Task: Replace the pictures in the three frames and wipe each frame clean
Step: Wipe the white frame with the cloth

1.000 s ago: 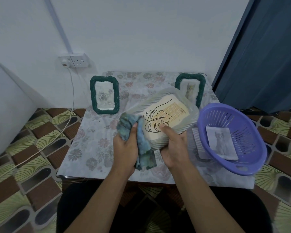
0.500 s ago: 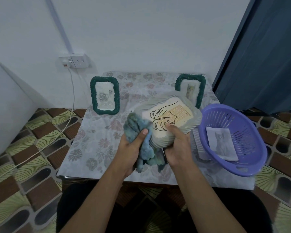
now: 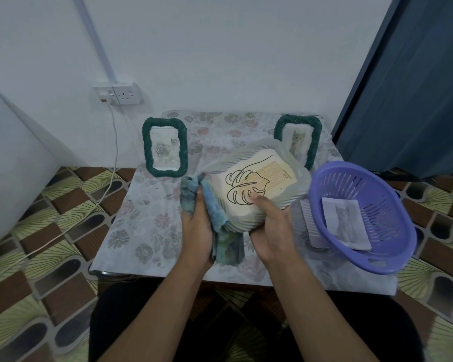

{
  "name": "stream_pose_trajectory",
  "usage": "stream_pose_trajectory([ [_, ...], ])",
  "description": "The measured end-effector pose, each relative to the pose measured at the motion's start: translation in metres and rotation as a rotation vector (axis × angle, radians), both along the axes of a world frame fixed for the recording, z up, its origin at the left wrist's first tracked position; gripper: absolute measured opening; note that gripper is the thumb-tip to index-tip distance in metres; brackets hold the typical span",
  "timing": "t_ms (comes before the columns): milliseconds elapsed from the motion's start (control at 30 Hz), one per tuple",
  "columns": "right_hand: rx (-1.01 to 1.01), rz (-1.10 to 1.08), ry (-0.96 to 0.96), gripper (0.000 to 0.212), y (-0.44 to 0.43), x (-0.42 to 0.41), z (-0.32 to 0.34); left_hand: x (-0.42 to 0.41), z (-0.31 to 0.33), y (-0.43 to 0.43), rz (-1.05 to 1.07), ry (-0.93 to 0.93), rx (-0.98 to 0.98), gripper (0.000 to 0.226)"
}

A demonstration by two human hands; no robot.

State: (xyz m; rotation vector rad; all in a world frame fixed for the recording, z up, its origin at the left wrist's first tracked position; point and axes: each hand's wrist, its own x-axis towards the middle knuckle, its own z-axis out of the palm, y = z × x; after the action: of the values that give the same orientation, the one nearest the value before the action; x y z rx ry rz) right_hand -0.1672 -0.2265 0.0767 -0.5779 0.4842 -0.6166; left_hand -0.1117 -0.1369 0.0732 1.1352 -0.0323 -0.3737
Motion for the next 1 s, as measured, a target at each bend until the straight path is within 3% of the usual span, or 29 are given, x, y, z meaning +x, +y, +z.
stream_pose_trajectory([
  [167,-0.020,-0.018,-0.069,0.058,-0.015,-0.007,0.004,0.023,-0.008,0.023,-0.179,0.192,-0.192,0.067],
  [267,-0.031,-0.028,-0.088,0.067,-0.022,-0.009,0.005,0.031,-0.008,0.035,-0.118,0.188,-0.178,0.057],
  [367,-0.037,-0.040,-0.081,0.061,-0.024,-0.007,0.005,0.026,-0.009,0.033,-0.178,0.171,-0.089,0.054],
  [500,-0.072,-0.087,-0.064,0.052,-0.020,-0.006,0.009,0.010,0.005,0.019,-0.352,0.030,0.123,0.044],
  [600,-0.117,-0.109,-0.030,0.045,-0.014,-0.004,0.014,0.000,0.004,0.012,-0.418,-0.242,0.246,0.038],
  [767,-0.187,-0.147,0.002,0.047,-0.004,0.000,0.016,-0.006,0.009,0.000,-0.170,-0.269,0.245,0.007],
  [1000,-0.191,-0.124,0.026,0.046,0.005,0.003,0.022,0.004,0.018,-0.011,0.056,-0.260,0.211,0.015],
])
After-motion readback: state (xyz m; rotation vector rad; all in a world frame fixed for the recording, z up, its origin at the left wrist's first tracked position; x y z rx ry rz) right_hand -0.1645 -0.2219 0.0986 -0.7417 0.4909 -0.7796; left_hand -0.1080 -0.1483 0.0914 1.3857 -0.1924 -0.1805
